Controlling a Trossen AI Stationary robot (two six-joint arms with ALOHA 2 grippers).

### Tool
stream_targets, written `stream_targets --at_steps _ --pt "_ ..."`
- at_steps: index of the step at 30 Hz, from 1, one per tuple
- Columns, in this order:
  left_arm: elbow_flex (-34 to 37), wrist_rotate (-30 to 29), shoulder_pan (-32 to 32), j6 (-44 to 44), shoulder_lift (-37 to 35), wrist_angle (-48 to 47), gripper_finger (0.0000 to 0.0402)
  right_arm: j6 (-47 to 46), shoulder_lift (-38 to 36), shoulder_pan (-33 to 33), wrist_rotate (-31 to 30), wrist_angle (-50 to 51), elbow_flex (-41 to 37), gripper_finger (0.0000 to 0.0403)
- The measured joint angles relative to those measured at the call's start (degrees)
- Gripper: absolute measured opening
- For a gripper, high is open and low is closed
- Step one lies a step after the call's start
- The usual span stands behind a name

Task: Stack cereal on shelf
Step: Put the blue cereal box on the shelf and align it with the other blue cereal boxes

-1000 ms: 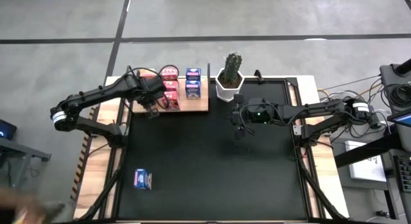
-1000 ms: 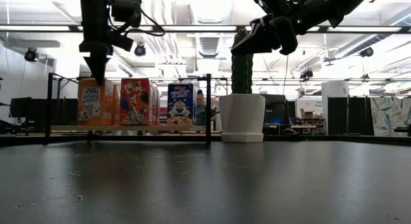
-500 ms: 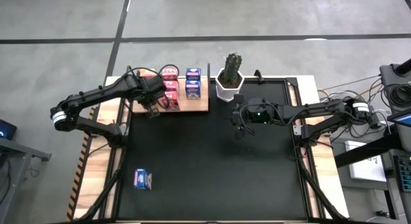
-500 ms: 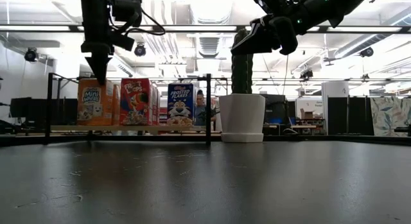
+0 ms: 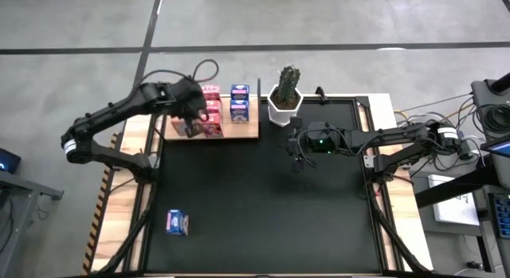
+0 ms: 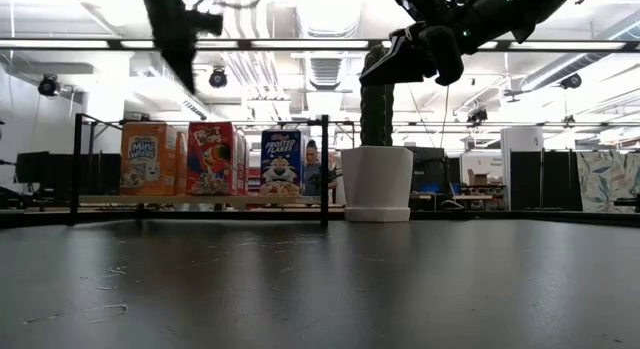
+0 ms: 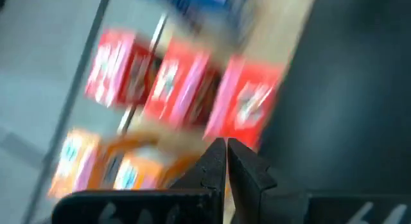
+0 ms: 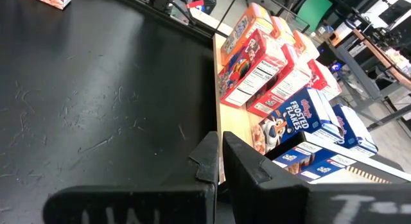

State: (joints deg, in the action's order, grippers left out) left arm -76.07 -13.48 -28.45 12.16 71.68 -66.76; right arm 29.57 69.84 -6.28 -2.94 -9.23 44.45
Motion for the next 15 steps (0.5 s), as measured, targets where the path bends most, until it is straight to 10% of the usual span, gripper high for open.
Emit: stream_targets --at_steps 7,15 --pt "2.36 13.91 1.55 -2.02 -4.47 12.94 0.0 0.33 0.0 -0.02 -0.05 0.0 0.0 0.0011" --pt "5.61 19.19 9.8 -35.1 -5.84 8.03 0.0 1.89 0.0 -0.02 -0.11 -0.08 0.0 0.0011"
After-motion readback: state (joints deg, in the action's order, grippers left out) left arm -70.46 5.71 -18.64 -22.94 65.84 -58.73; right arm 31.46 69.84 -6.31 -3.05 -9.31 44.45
